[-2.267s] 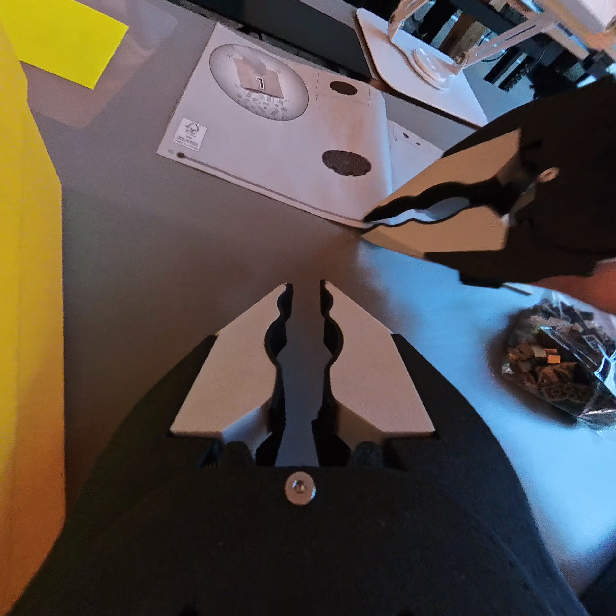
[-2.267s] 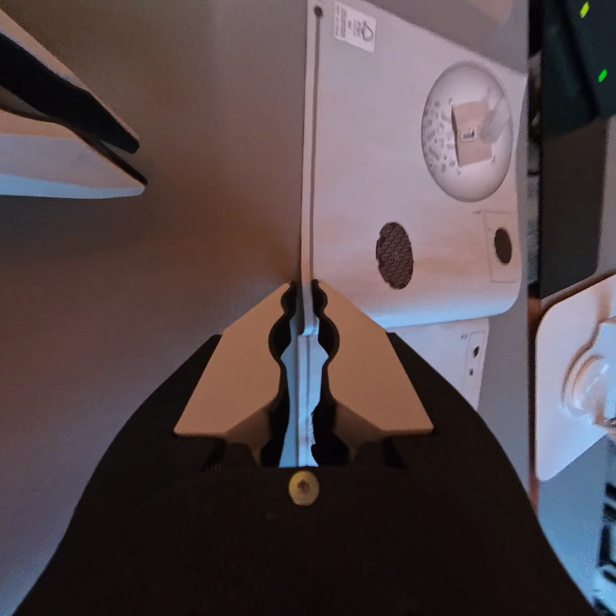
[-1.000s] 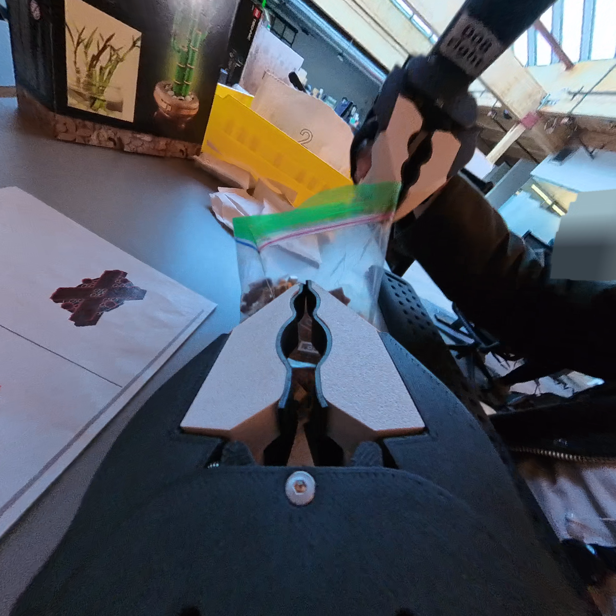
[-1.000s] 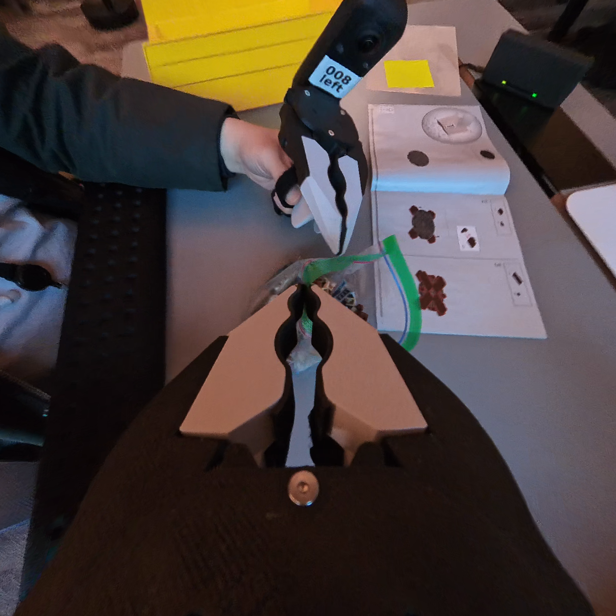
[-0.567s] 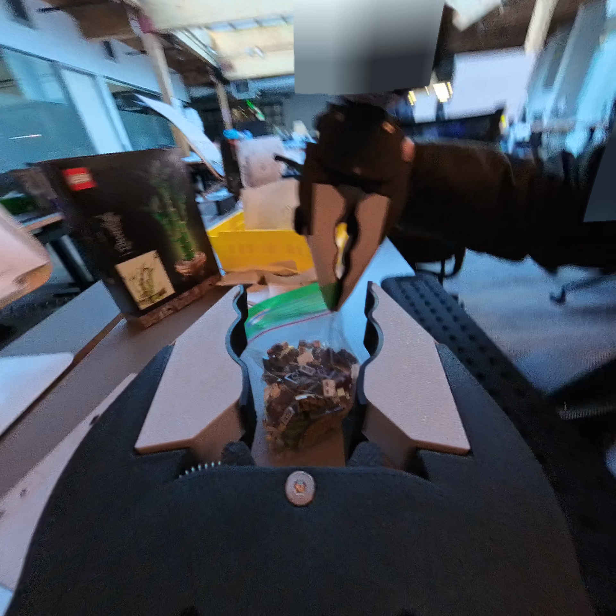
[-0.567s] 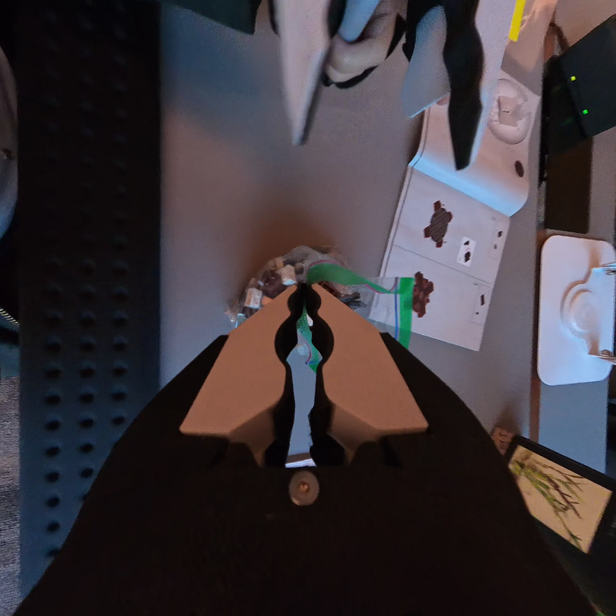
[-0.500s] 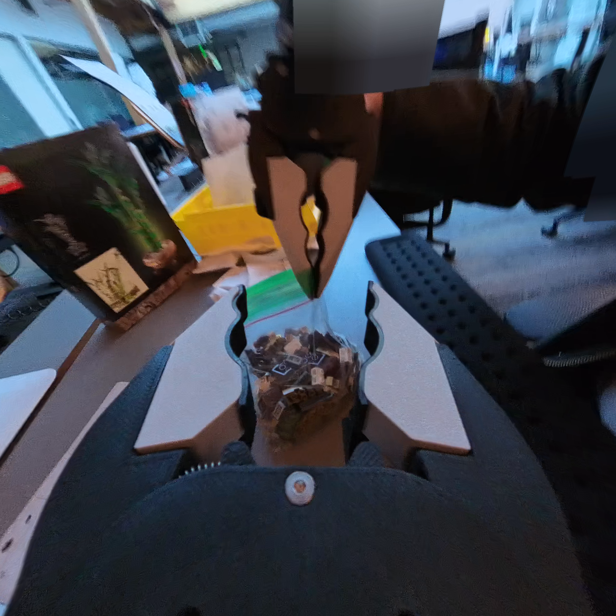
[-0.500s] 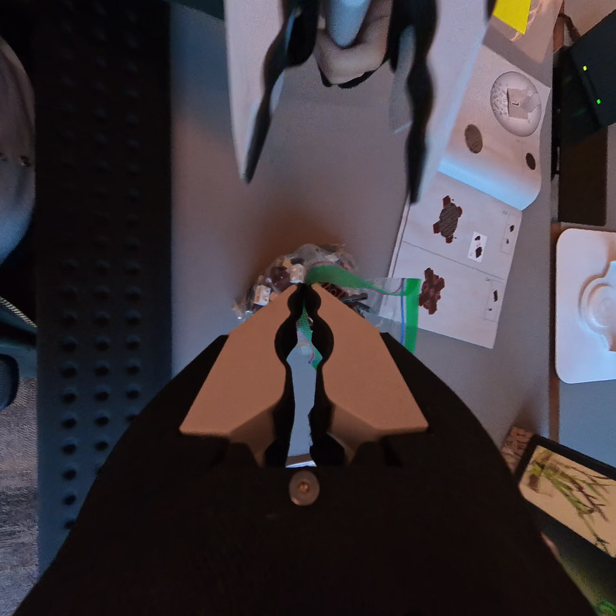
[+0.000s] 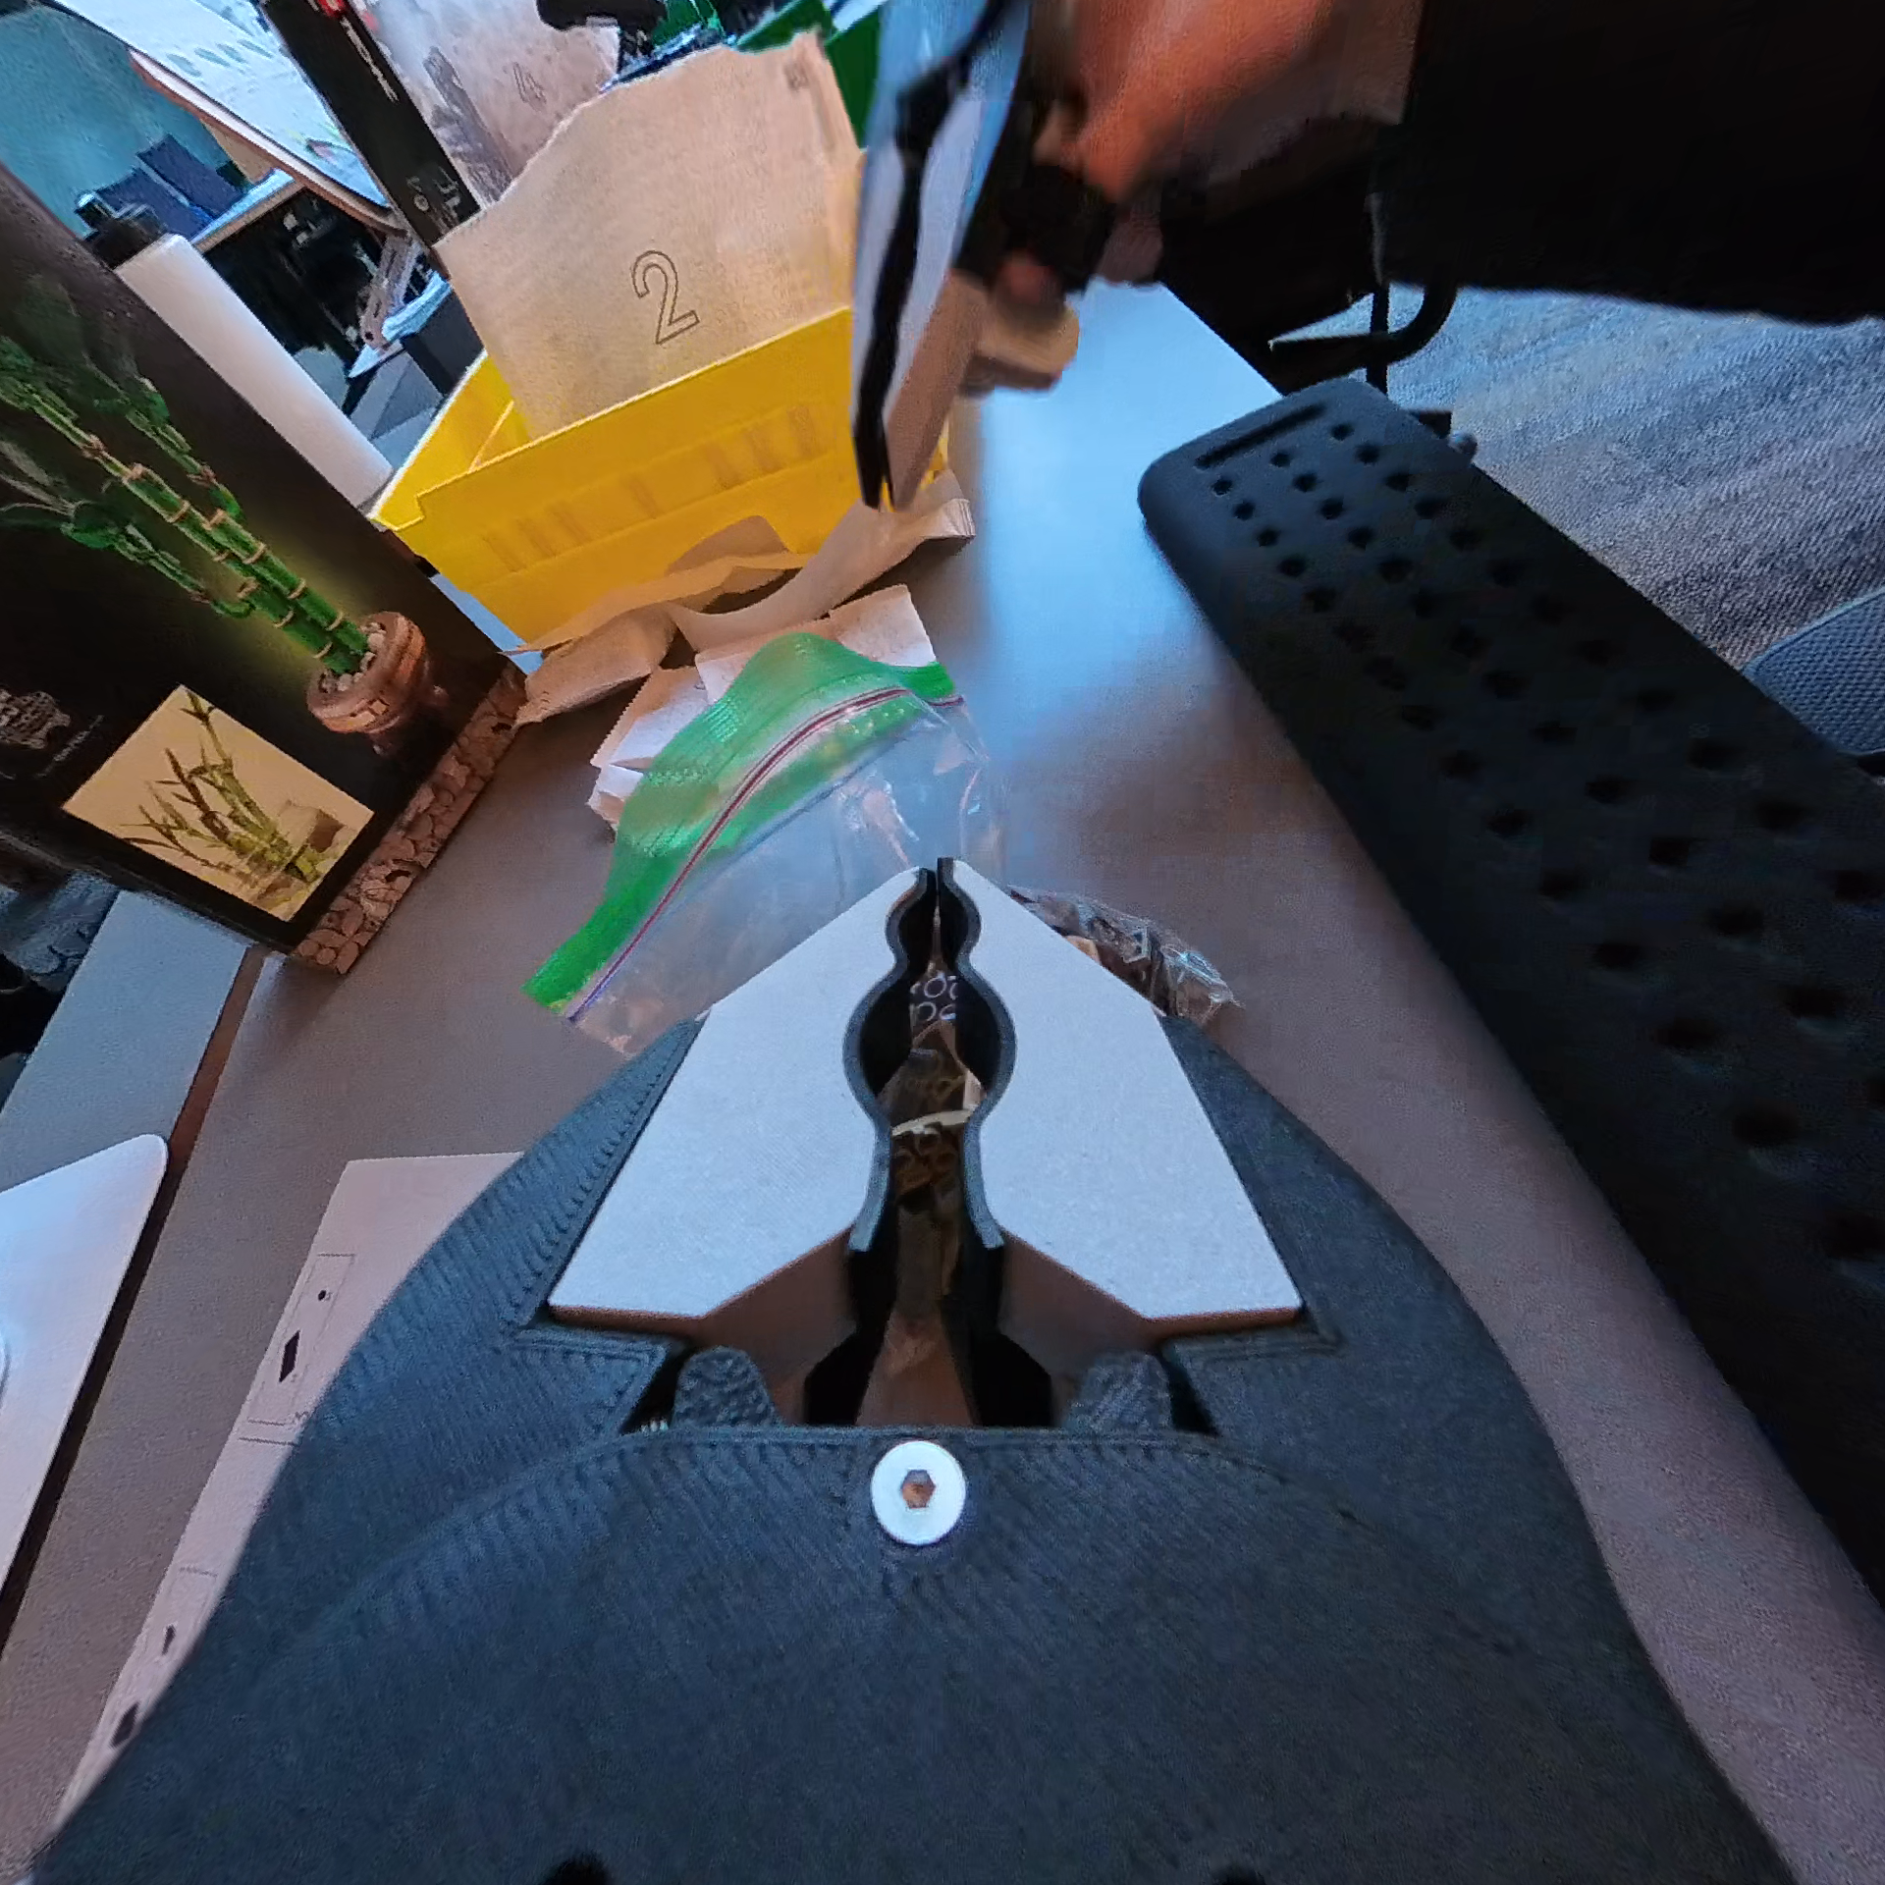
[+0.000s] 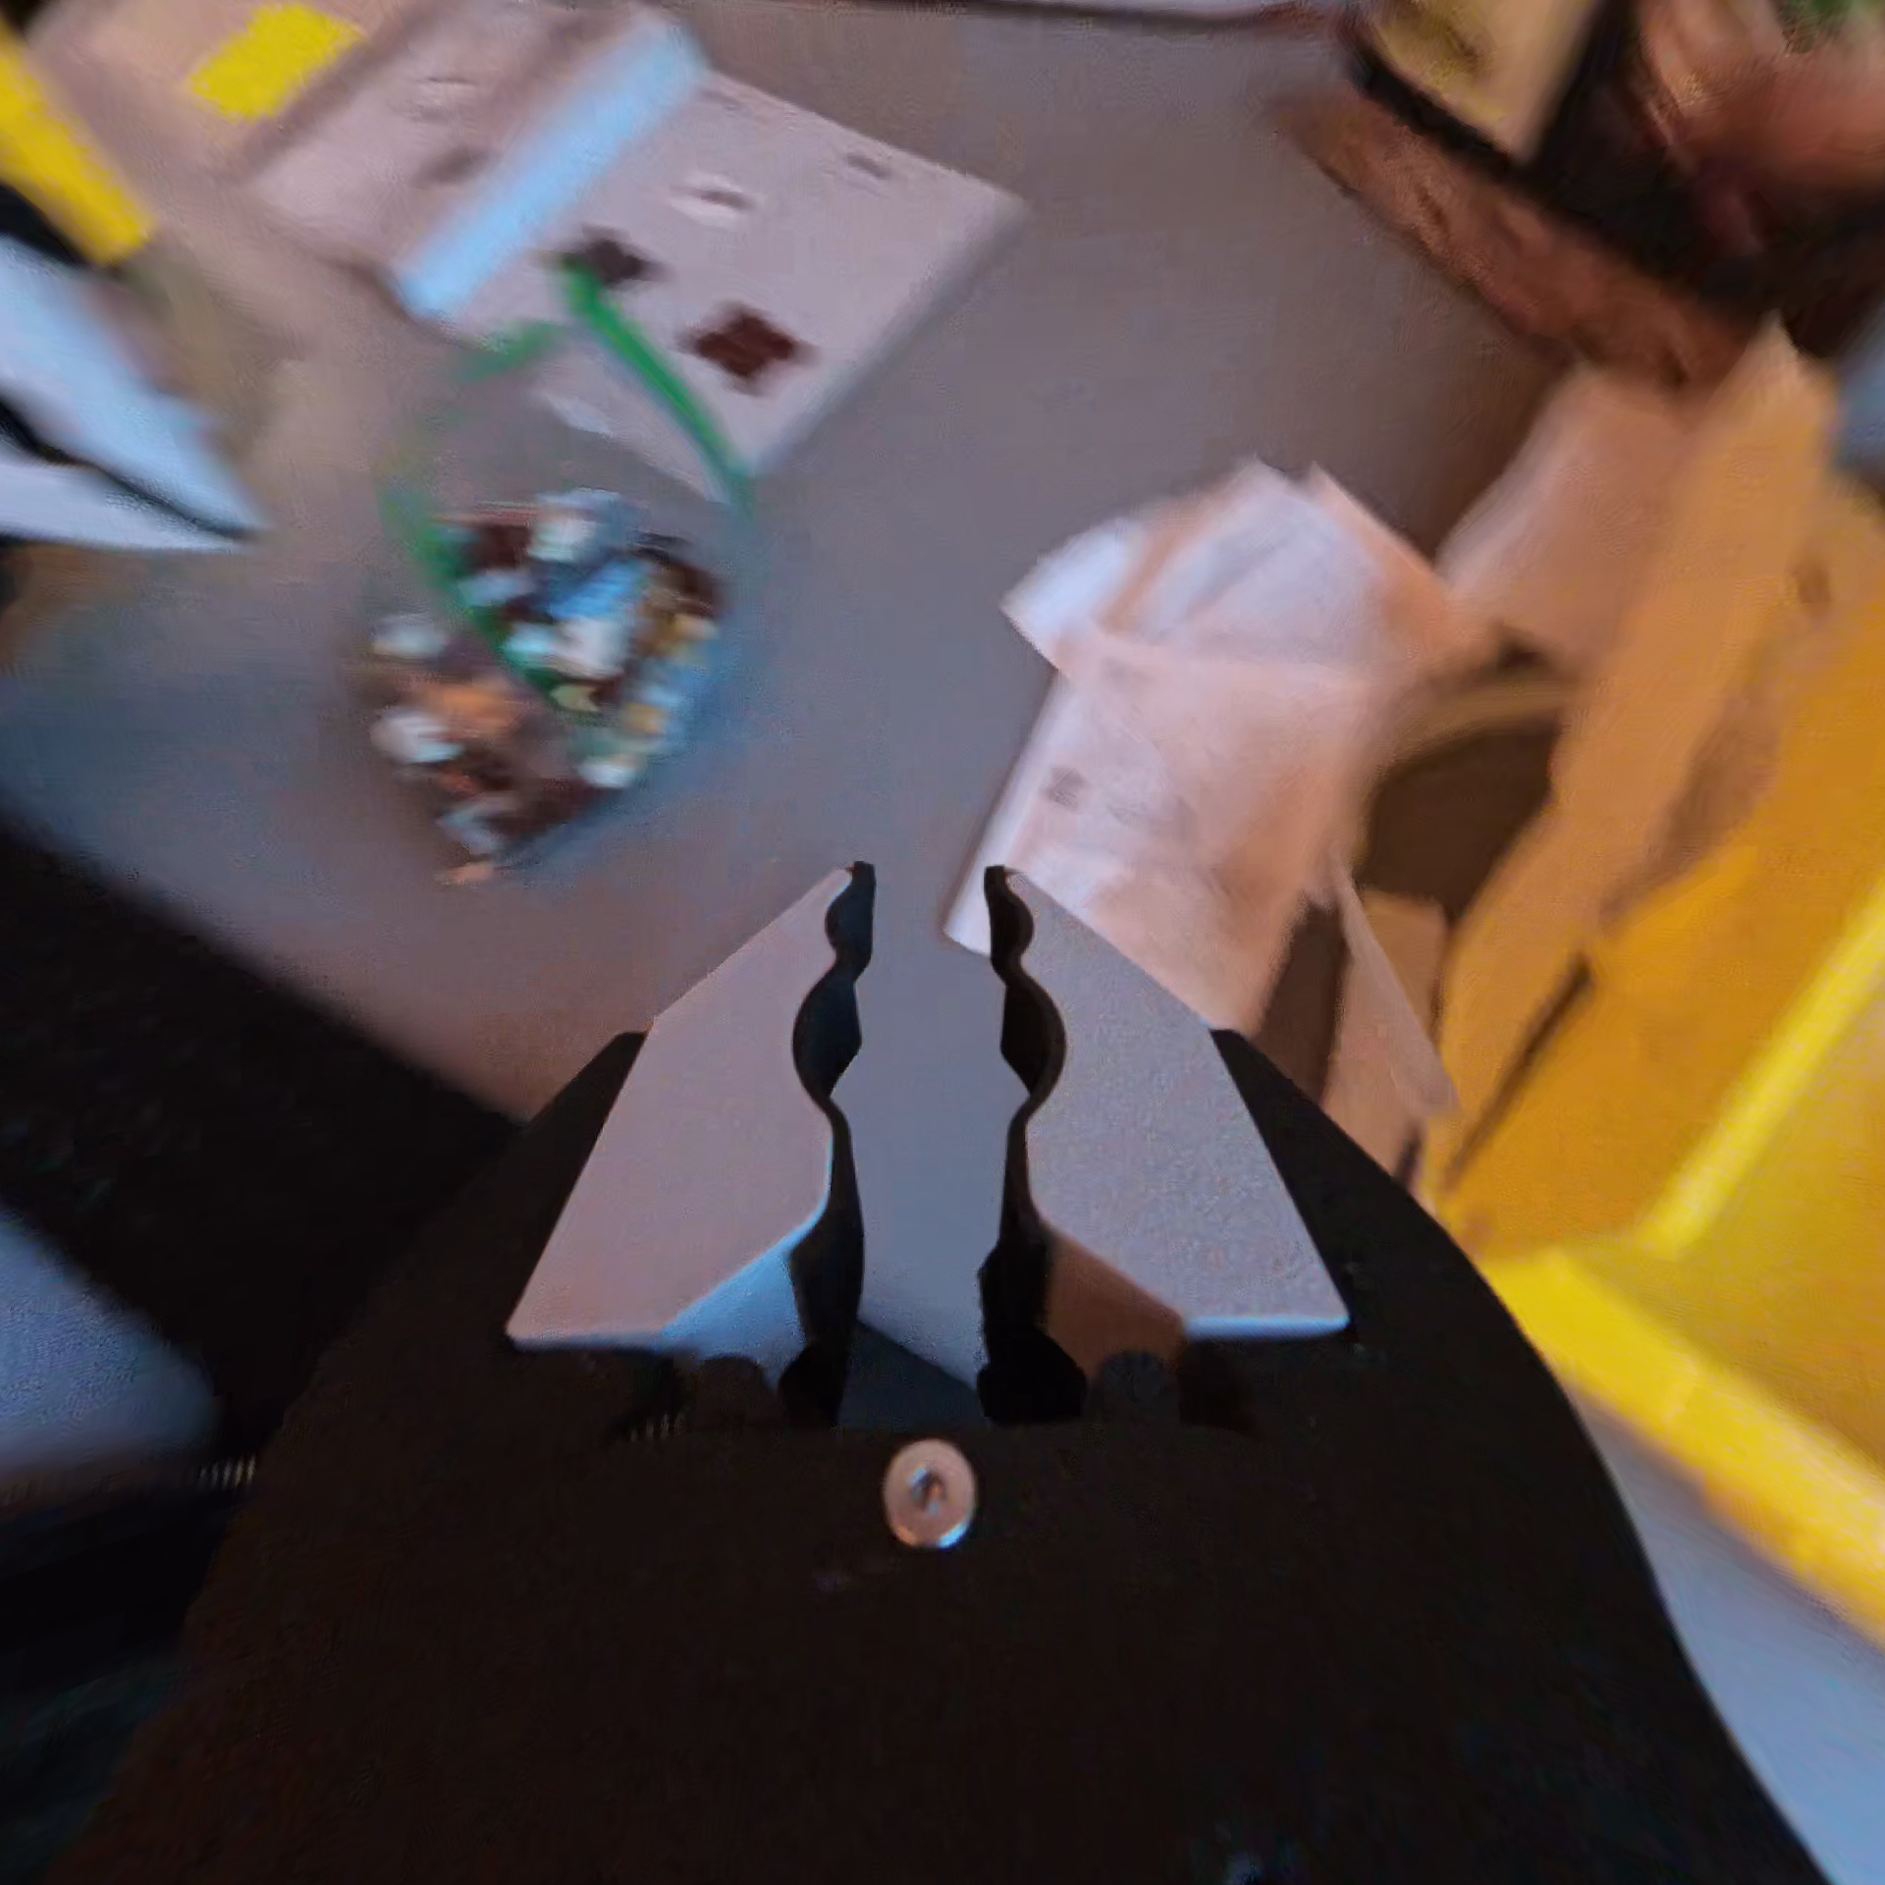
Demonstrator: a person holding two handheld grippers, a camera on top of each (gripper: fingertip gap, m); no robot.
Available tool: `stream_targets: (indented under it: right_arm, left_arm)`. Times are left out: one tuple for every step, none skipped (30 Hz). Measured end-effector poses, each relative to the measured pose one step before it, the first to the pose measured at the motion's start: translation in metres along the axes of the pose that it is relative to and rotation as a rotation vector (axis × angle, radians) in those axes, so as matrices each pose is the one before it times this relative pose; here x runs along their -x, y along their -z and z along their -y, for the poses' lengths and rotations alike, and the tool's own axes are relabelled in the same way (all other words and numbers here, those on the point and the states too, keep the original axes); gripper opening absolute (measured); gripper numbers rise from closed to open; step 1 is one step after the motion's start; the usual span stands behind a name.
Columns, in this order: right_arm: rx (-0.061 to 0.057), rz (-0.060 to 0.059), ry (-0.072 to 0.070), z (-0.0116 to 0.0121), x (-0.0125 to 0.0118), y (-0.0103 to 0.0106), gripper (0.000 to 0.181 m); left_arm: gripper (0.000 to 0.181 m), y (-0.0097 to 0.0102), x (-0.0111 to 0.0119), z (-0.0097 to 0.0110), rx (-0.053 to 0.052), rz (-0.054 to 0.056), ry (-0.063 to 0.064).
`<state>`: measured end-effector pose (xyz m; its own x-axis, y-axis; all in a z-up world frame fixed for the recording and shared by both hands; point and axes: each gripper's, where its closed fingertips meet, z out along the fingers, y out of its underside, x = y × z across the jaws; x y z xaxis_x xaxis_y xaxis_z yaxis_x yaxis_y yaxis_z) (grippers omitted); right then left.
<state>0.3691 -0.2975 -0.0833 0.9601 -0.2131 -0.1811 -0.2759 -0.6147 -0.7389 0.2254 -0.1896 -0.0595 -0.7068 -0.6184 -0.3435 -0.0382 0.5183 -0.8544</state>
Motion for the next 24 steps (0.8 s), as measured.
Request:
stream_targets:
  right_arm:
    - [0.0151,-0.0486,-0.0927,-0.01542,-0.02015,-0.00516,0.025]
    - [0.0029,-0.0219,-0.0614,-0.00861,-0.01287,-0.00562,0.029]
    - [-0.0088,-0.0271,-0.0474,-0.00328,-0.01074,-0.00499,0.029]
    - [-0.0021,-0.0425,-0.0359,-0.00141,-0.01059,-0.00438,0.029]
    - [0.0065,-0.0441,-0.0164,-0.00070,-0.00879,-0.00438,0.032]
    - [0.0047,-0.0238,0.0095,0.00049,-0.00299,-0.00388,0.024]
    - [0.0057,-0.0302,0.0056,0.00056,-0.00262,-0.00350,0.025]
    - [0.0211,-0.0272,0.0042,-0.00116,-0.00184,-0.00329,0.027]
    - [0.0315,-0.0236,0.0144,-0.00257,-0.00091,-0.00324,0.029]
    - [0.0328,-0.0266,0.0318,-0.00343,-0.00071,-0.00315,0.033]
    - [0.0314,-0.0470,0.0345,-0.00386,-0.00368,-0.00276,0.034]
    - [0.0276,-0.0472,0.0296,-0.00333,-0.00403,-0.00238,0.036]
    - [0.0020,-0.0119,0.0123,0.00050,0.00049,-0.00139,0.035]
    - [-0.0053,0.0073,-0.0119,0.00126,0.00165,-0.00071,0.034]
    - [0.0010,0.0219,-0.0225,0.00052,0.00239,-0.00097,0.031]
    - [-0.0010,0.0150,-0.0207,0.00081,0.00055,-0.00008,0.028]
    - [0.0067,0.0164,-0.0079,-0.00034,0.00072,0.00030,0.018]
    - [0.0164,0.0254,0.0058,-0.00200,0.00255,0.00056,0.000]
    - [0.0009,0.0029,-0.0005,-0.00041,0.00059,0.00024,0.000]
    - [-0.0114,0.0102,0.0185,0.00010,0.00311,0.00078,0.000]
    - [-0.0135,0.0103,0.0236,0.00027,0.00407,0.00162,0.000]
    - [-0.0205,-0.0025,0.0127,0.00151,0.00248,0.00317,0.000]
    - [-0.0284,0.0065,0.0066,0.00274,0.00388,0.00445,0.000]
    - [-0.0355,0.0210,-0.0024,0.00416,0.00569,0.00545,0.000]
  left_arm:
    - [0.001,0.00059,0.00118,-0.00036,-0.0011,0.0005,0.0082]
    - [0.004,0.00031,0.00088,-0.00038,0.0011,-0.0002,0.0087]
    - [0.006,0.00044,0.00061,-0.00035,0.0030,0.0014,0.0053]
    - [0.008,0.00076,0.00066,-0.00071,0.0058,0.0045,-0.0016]
    - [0.009,0.00124,0.00084,-0.00103,0.0090,0.0075,-0.0068]
    - [0.010,0.00176,0.00084,-0.00132,0.0115,0.0079,-0.0095]
    - [0.010,0.00229,0.00125,-0.00133,0.0118,0.0088,-0.0102]
    - [0.011,0.00263,0.00180,-0.00100,0.0084,0.0102,-0.0083]
    - [0.011,0.00292,0.00220,0.00005,0.0019,0.0088,-0.0030]
    - [0.011,0.00318,0.00215,0.00101,-0.0049,0.0051,0.0044]
    - [0.011,0.00310,0.00204,0.00176,-0.0091,0.0029,0.0096]
    - [0.011,0.00320,0.00236,0.00186,-0.0103,0.0046,0.0094]
    - [0.011,0.00319,0.00243,0.00186,-0.0094,0.0060,0.0063]
    - [0.011,0.00311,0.00210,0.00145,-0.0071,0.0059,0.0034]
    - [0.011,0.00288,0.00195,0.00072,-0.0040,0.0054,0.0020]
    - [0.011,0.00254,0.00181,-0.00001,-0.0005,0.0054,0.0015]
    - [0.011,0.00241,0.00194,-0.00047,0.0007,0.0058,0.0020]
    - [0.011,0.00217,0.00171,-0.00063,0.0000,0.0050,0.0031]
    - [0.010,0.00195,0.00176,-0.00071,-0.0006,0.0038,0.0044]
    - [0.010,0.00178,0.00162,-0.00074,-0.0011,0.0040,0.0050]
    - [0.010,0.00148,0.00176,-0.00064,-0.0020,0.0049,0.0052]
    - [0.010,0.00121,0.00169,-0.00061,-0.0023,0.0043,0.0056]
    - [0.010,0.00094,0.00140,-0.00064,-0.0018,0.0028,0.0062]
    - [0.010,0.00072,0.00130,-0.00070,-0.0015,0.0021,0.0064]
